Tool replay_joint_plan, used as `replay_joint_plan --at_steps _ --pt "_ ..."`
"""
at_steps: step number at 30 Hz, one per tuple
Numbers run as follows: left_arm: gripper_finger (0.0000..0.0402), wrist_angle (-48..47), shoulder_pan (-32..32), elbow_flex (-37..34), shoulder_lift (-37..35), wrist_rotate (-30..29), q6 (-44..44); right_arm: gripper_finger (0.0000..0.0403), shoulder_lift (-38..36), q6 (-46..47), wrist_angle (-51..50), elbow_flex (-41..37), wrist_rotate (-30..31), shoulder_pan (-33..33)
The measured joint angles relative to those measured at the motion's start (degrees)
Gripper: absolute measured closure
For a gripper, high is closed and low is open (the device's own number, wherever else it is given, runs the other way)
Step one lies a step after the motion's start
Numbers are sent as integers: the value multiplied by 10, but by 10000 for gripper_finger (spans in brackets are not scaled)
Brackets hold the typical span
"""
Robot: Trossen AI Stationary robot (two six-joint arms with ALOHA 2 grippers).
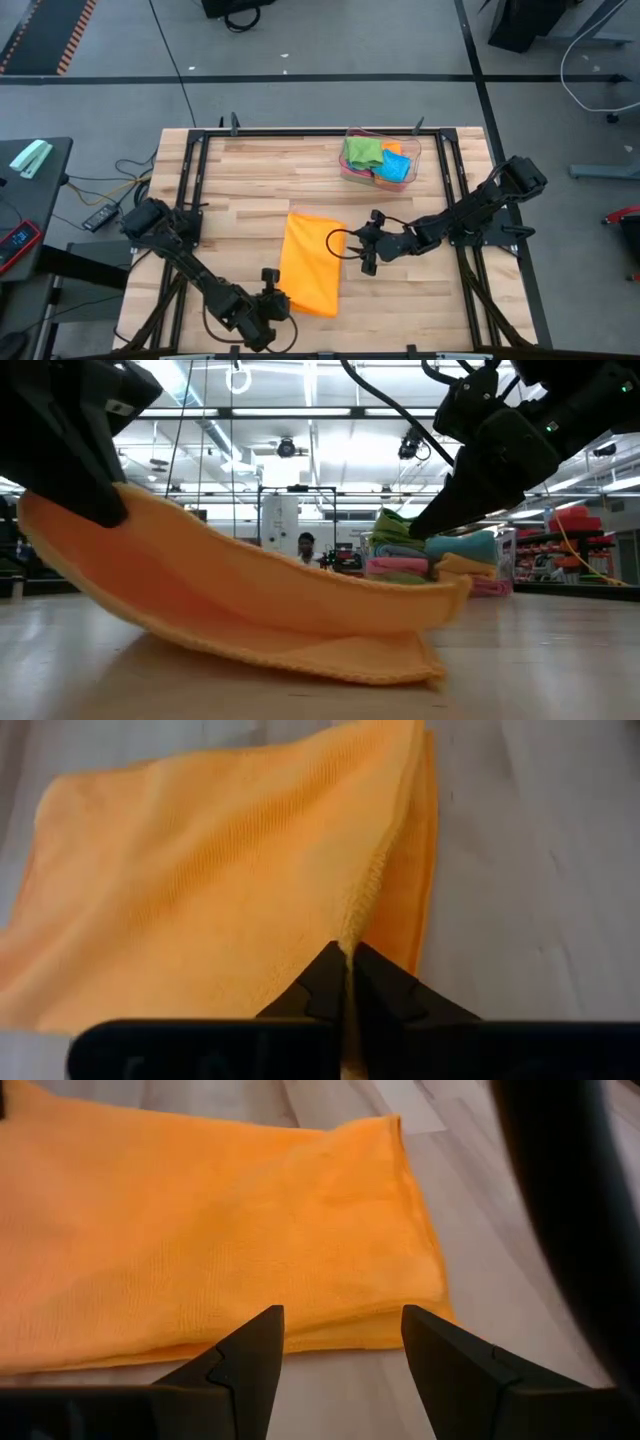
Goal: Fold microfiber towels
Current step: Fold the yellow towel
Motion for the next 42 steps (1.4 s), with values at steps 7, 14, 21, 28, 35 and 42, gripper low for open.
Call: replay_joint_plan --at_steps 7,14,21,28,35,42 --pt "390 -28 -7 -1 4 -1 -68 190 0 6 0 0 0 0" --pt "380 -43 -33 -2 4 -42 -121 190 0 15 0 0 -1 3" --pt "391 -81 -58 -2 4 -45 -136 190 0 20 0 0 0 7" --pt "333 -104 -64 -2 4 -46 -187 190 0 29 0 0 0 10" --pt "255 -132 -69 1 1 -11 -191 190 0 35 0 0 0 11" --pt "236 -123 -74 49 -8 -1 -102 190 0 37 0 0 0 11"
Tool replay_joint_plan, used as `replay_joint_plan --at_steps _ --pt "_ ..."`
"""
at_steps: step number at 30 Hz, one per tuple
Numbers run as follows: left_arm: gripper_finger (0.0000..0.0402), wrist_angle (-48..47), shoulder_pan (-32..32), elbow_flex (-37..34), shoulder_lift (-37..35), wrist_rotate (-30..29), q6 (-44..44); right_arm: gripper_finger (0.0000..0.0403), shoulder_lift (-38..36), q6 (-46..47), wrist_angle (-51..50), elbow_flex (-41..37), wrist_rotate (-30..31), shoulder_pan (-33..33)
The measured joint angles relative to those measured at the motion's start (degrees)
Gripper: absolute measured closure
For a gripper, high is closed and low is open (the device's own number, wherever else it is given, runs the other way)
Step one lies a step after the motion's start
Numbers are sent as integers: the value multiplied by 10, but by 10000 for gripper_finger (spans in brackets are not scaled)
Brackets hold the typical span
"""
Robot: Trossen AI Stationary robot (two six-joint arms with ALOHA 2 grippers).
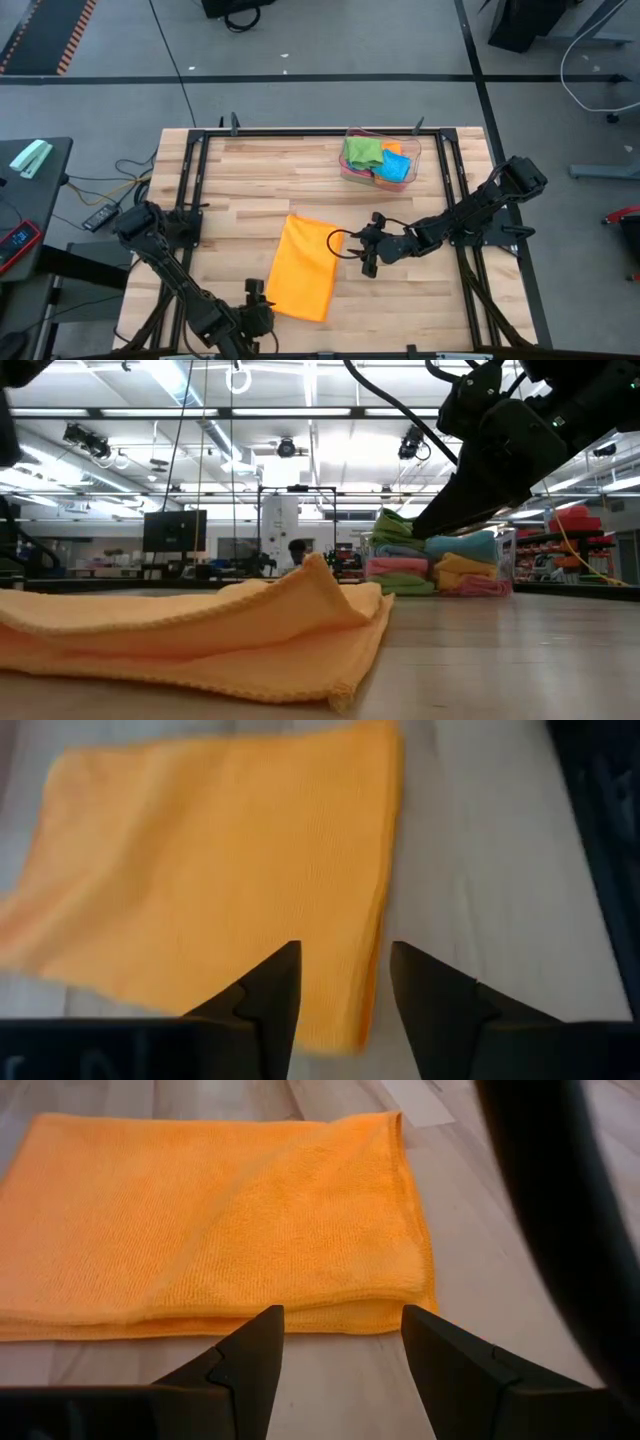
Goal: Fold microfiber towels
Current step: Fold the yellow towel
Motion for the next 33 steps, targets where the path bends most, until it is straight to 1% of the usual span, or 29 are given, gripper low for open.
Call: replay_joint_plan --at_steps 3,6,10,13,15,17,22,25,31,33 --pt "243 41 8 -6 0 -18 40 190 0 -4 0 0 0 0" --pt "253 66 24 -22 4 -43 59 190 0 -6 0 0 0 0" --pt "266 98 54 -52 5 -47 79 190 0 -2 0 0 0 0" --pt "274 98 81 -64 5 -46 101 190 0 -2 0 0 0 0" --pt "278 104 100 -66 5 -34 115 190 0 -2 0 0 1 0" --pt "282 115 118 -67 5 -8 142 190 0 -2 0 0 1 0" --pt "291 190 148 -69 5 80 265 190 0 -2 0 0 2 0" --pt "294 193 155 -69 5 102 318 190 0 -3 0 0 2 0" --pt "295 185 169 -69 5 101 313 190 0 -12 0 0 15 0" --pt "295 187 178 -69 5 89 286 190 0 -31 0 0 34 0"
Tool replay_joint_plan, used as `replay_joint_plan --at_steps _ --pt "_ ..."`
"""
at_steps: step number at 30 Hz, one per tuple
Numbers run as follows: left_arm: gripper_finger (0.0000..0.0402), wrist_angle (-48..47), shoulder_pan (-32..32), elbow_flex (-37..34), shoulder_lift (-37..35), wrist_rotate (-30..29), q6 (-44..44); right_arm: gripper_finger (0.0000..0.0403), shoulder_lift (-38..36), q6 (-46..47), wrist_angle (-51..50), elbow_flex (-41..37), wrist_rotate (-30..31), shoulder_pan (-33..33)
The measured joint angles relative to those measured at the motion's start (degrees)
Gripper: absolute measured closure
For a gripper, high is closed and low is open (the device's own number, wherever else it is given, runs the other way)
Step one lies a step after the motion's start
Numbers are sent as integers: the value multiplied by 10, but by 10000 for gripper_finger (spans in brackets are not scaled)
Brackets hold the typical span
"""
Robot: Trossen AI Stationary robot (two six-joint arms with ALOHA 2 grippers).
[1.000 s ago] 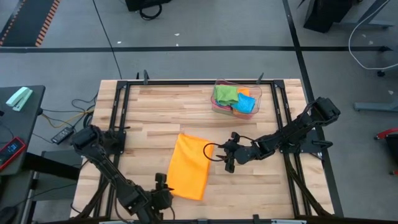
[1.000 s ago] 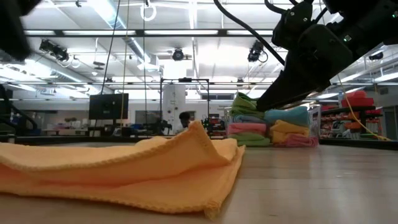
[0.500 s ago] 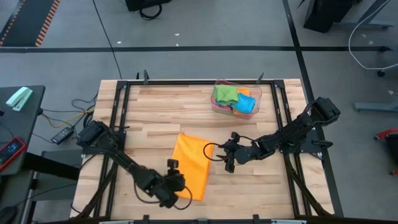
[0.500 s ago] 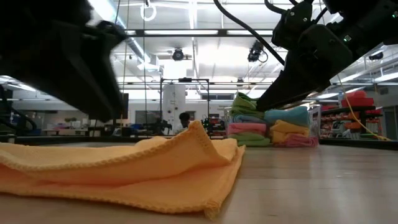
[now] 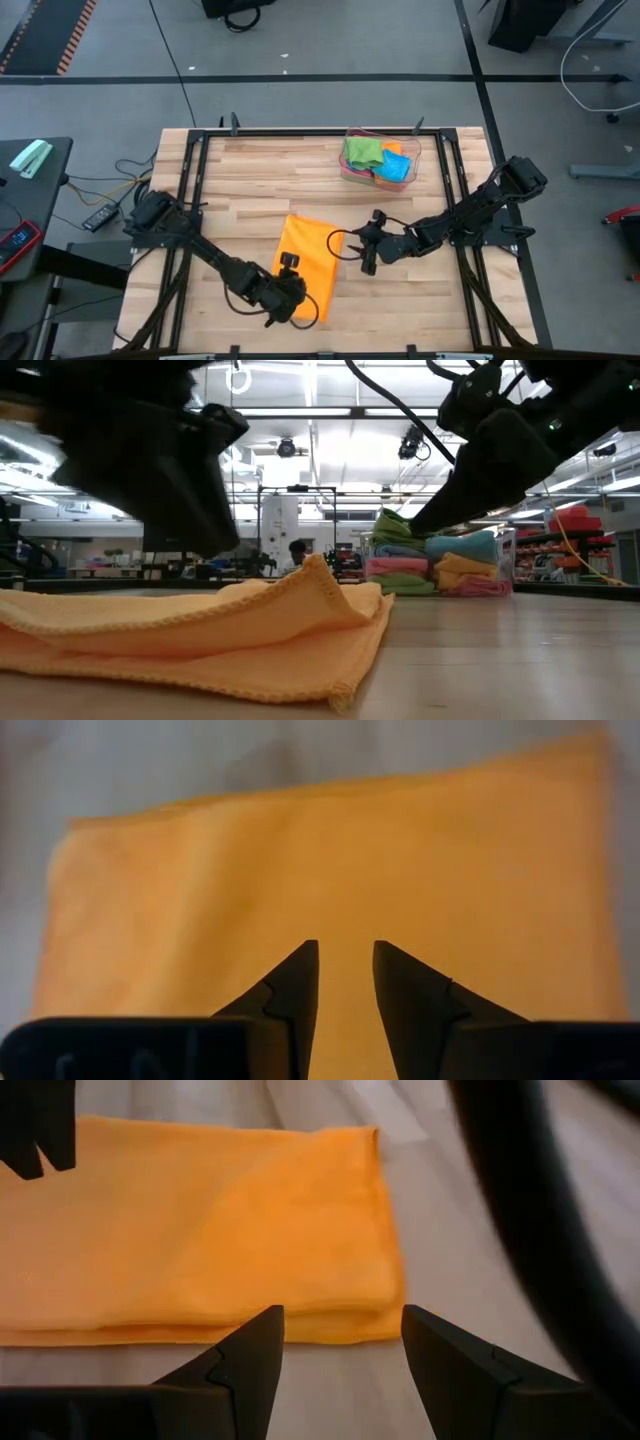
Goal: Fold microfiber towels
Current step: Fold the yellow towel
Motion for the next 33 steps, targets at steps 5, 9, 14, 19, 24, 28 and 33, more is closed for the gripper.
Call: replay_joint_plan --at_steps 5,9,14,19,24,28,33 --pt "295 17 35 0 0 -49 -45 190 0 -13 0 3 29 0" --pt "295 65 65 0 0 -90 -49 190 0 -10 0 4 29 0" --pt "295 61 80 0 0 -84 -83 190 0 20 -1 4 28 0" --pt "295 62 65 -1 19 -82 -63 190 0 31 -3 4 27 -3" --pt "295 84 55 0 61 -71 15 190 0 36 -11 4 27 -2" --pt "295 130 50 0 74 -62 33 190 0 37 -16 4 27 -2" --pt "295 153 51 0 75 -52 45 190 0 36 -17 4 27 0"
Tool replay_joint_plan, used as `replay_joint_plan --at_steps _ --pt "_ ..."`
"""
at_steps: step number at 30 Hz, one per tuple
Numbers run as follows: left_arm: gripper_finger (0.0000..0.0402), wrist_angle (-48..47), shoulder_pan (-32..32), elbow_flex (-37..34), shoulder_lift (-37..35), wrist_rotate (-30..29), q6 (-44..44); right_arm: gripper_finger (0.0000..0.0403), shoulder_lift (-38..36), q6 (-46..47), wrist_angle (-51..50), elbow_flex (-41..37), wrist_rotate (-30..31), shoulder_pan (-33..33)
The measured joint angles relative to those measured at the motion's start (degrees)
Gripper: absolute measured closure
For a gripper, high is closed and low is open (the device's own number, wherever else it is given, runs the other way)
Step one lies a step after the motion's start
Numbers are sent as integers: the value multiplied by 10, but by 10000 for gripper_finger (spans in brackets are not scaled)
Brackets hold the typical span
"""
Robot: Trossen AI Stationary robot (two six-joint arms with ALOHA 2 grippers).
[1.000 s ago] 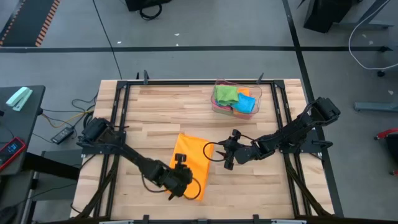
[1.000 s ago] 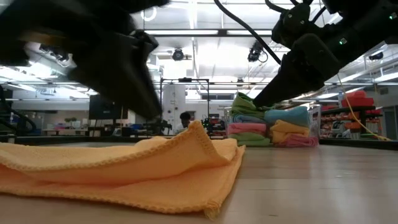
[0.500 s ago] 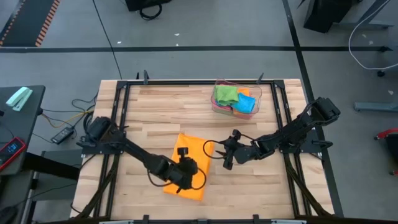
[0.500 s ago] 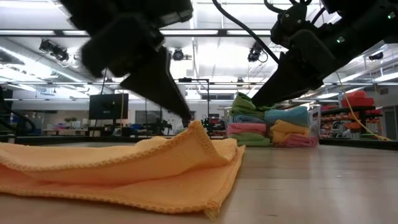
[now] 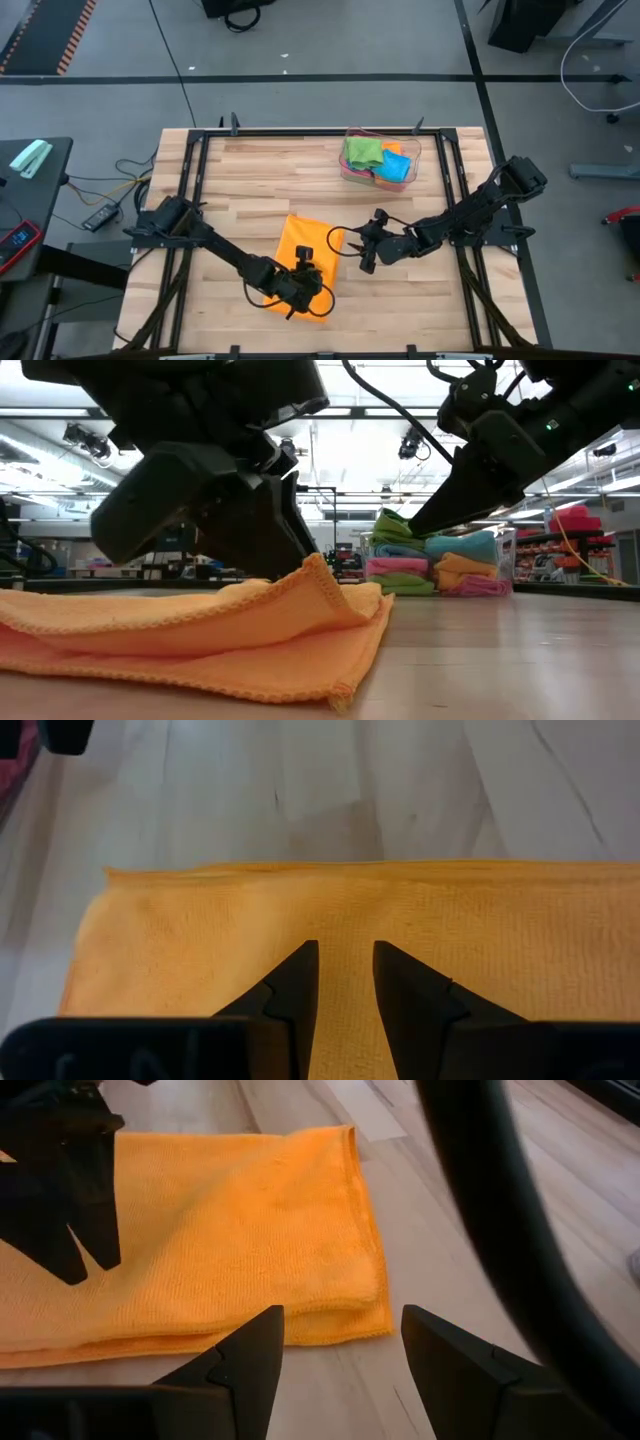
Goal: Fold microfiber towels
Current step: Fold the yellow towel
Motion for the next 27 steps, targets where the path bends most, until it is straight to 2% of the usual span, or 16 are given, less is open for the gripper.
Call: replay_joint_plan --at_steps 5,11,15,18,27 --pt "295 -22 0 0 0 0 -7 190 0 1 -1 0 0 0" --pt "295 -129 -4 0 -20 8 -61 190 0 1 -1 0 0 0" --pt "295 -168 -4 0 -25 64 -91 190 0 -1 -3 0 0 0" --pt "295 -175 -4 1 -25 95 -99 190 0 0 -4 0 0 0" --pt "295 -154 4 1 -18 102 -104 190 0 1 6 0 -10 0"
